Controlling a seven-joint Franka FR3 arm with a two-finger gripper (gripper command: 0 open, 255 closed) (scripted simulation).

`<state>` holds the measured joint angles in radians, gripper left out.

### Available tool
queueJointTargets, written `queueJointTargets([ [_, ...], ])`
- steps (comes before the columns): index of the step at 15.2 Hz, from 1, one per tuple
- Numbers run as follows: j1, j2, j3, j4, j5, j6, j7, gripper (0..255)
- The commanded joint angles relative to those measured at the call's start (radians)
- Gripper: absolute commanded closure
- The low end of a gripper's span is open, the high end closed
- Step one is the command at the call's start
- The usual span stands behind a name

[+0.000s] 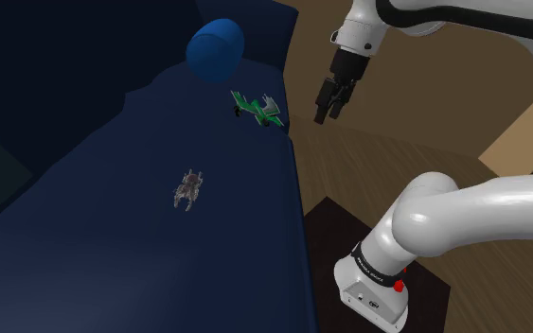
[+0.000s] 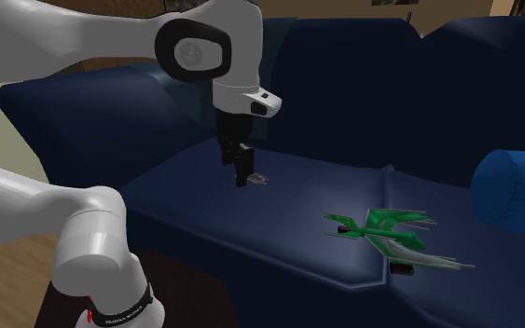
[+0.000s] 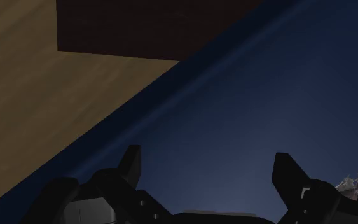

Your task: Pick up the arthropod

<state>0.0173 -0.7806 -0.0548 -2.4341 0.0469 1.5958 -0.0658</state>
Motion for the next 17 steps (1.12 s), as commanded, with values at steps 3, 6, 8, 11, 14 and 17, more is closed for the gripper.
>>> queueJointTargets([
  [3, 0.008, 0.019, 0.052, -0.014, 0.031, 0.03, 0.075, 0],
  [6, 0.021, 0.064, 0.128, -0.023, 0.075, 0.079, 0.185, 0],
  [8, 0.028, 0.103, 0.178, -0.021, 0.101, 0.114, 0.258, 0],
  [11, 0.036, 0.177, 0.251, -0.005, 0.133, 0.167, 0.367, 0],
  [14, 0.04, 0.265, 0.321, 0.025, 0.154, 0.22, 0.477, 0],
  [17, 0.039, 0.366, 0.388, 0.07, 0.159, 0.272, 0.588, 0],
])
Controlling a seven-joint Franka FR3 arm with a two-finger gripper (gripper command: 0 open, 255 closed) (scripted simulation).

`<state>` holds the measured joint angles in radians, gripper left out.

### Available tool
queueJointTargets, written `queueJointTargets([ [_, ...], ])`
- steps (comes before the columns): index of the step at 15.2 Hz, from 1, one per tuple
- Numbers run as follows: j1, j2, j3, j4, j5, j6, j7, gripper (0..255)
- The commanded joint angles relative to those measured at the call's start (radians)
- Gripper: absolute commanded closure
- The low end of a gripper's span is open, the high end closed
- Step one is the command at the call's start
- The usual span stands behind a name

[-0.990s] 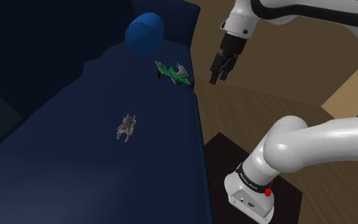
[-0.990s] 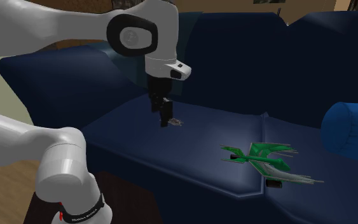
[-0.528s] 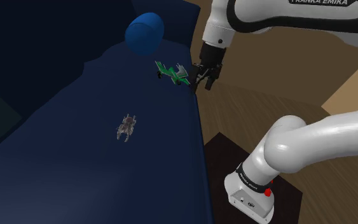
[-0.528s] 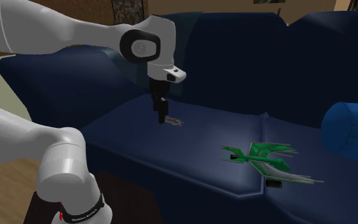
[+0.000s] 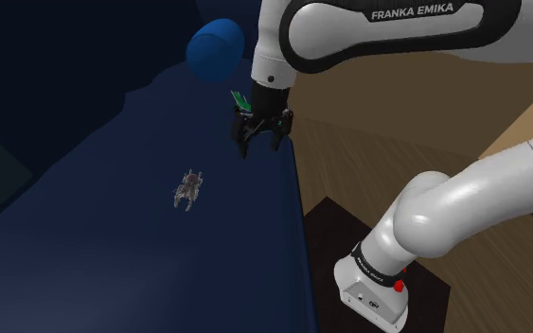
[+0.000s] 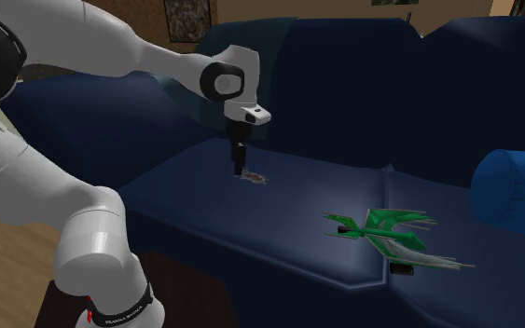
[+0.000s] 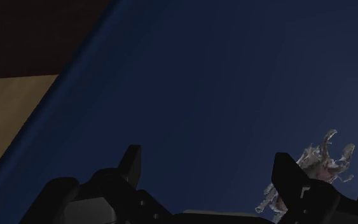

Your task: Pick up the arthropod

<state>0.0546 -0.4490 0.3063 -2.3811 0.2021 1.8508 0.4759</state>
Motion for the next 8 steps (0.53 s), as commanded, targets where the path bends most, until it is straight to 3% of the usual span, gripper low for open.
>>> queueJointTargets([
  [1, 0.001, 0.071, 0.047, 0.035, 0.002, 0.033, 0.084, 0],
  [8, -0.003, 0.36, 0.169, 0.201, -0.075, 0.124, 0.365, 0],
])
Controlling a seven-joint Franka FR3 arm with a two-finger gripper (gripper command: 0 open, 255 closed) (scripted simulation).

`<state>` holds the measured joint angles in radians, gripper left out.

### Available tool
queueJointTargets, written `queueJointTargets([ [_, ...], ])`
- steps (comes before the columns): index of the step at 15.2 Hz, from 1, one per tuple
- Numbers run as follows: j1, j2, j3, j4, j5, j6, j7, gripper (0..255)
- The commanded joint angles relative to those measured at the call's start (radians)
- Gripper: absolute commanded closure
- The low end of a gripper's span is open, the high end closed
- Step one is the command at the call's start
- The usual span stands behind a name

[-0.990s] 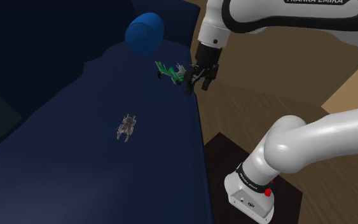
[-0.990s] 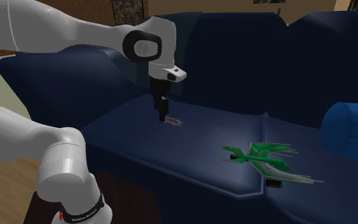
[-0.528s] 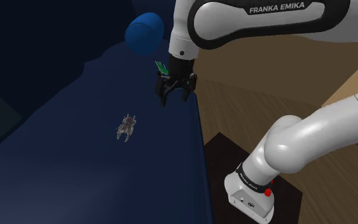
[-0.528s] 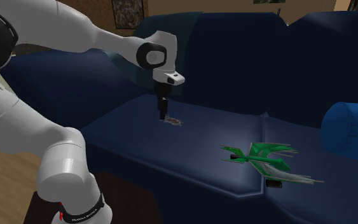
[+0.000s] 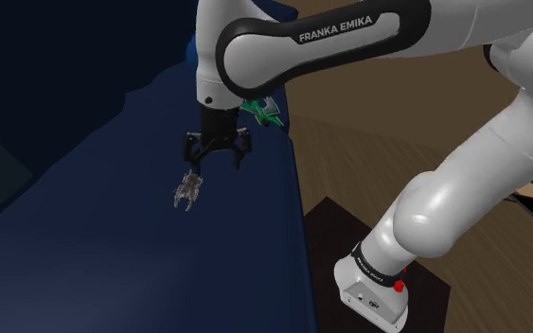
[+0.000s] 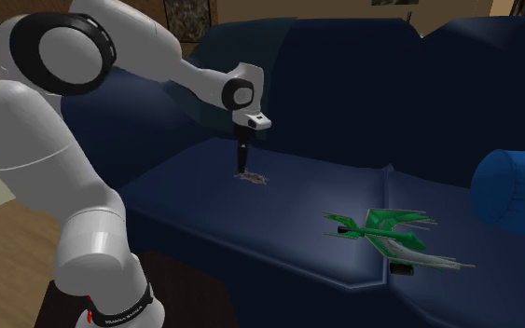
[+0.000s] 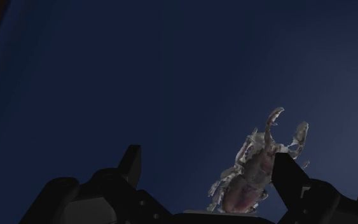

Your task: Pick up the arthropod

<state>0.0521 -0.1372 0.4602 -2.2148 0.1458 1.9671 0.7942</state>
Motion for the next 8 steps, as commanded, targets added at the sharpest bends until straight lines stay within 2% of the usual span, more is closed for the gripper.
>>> queueJointTargets([
  [1, 0.003, 0.094, 0.026, 0.064, -0.038, 0.016, 0.089, 0],
  [5, 0.032, 0.27, 0.047, 0.189, -0.121, 0.033, 0.245, 0],
  [8, 0.037, 0.29, 0.043, 0.17, -0.131, 0.07, 0.249, 0],
])
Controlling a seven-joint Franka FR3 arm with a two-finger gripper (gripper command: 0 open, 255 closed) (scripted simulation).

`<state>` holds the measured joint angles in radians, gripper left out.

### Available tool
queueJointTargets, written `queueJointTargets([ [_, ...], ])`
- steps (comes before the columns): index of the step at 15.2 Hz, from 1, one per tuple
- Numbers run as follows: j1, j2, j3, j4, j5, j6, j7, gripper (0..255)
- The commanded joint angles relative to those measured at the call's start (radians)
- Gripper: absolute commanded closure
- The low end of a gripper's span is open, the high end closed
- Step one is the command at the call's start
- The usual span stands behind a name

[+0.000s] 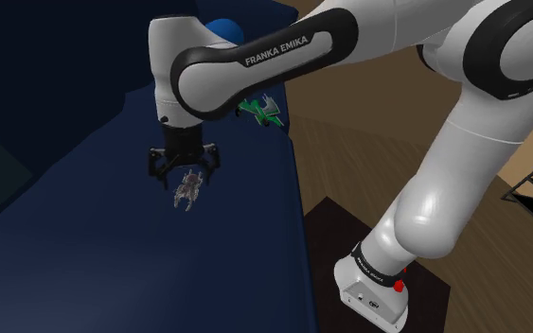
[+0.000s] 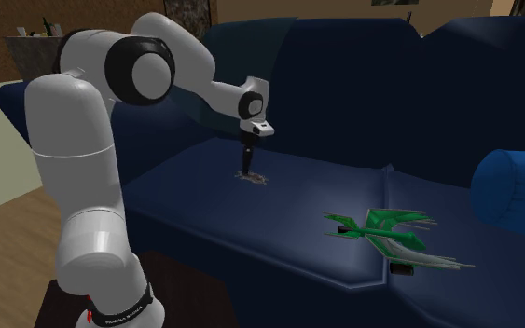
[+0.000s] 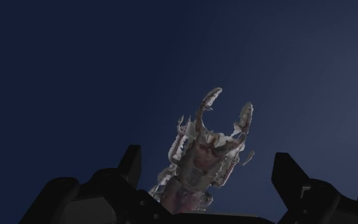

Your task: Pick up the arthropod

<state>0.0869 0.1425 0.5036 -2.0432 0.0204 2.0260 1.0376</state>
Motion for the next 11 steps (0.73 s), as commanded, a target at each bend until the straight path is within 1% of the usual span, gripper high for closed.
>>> queueJointTargets([
  [1, 0.003, 0.018, -0.001, -0.008, -0.009, 0.023, 0.008, 0],
  [4, 0.006, 0.04, -0.004, -0.025, -0.02, 0.06, 0.014, 0],
  [6, 0.007, 0.045, -0.004, -0.028, -0.023, 0.068, 0.015, 0],
  [7, 0.007, 0.045, -0.004, -0.028, -0.023, 0.068, 0.016, 255],
  [11, 0.007, 0.046, -0.004, -0.027, -0.023, 0.068, 0.016, 255],
])
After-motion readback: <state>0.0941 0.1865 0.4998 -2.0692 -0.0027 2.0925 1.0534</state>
